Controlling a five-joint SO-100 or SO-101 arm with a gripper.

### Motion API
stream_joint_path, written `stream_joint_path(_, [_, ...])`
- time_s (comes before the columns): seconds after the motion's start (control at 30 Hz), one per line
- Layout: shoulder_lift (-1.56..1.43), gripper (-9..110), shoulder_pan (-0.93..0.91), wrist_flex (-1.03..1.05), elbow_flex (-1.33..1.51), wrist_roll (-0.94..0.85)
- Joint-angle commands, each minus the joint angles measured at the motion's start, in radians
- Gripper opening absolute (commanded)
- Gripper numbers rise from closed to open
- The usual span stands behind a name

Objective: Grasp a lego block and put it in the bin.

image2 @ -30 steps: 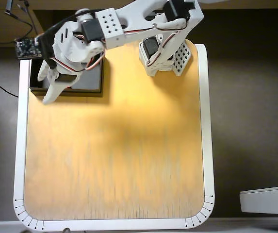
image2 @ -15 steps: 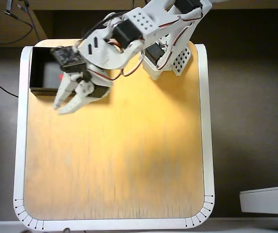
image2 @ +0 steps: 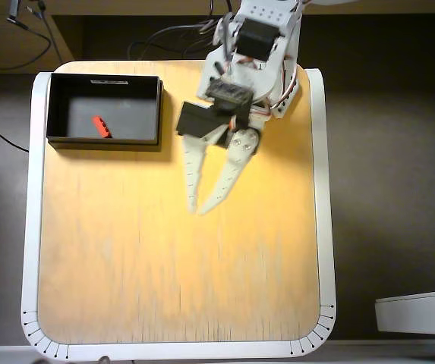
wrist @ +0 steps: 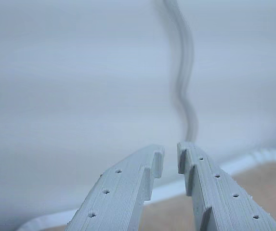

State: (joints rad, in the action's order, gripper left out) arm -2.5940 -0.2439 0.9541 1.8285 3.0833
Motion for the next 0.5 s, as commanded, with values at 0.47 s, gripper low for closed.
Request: stream_joint_path(0.47, [-0.353,0,0.293,-0.095,0.56,0.077])
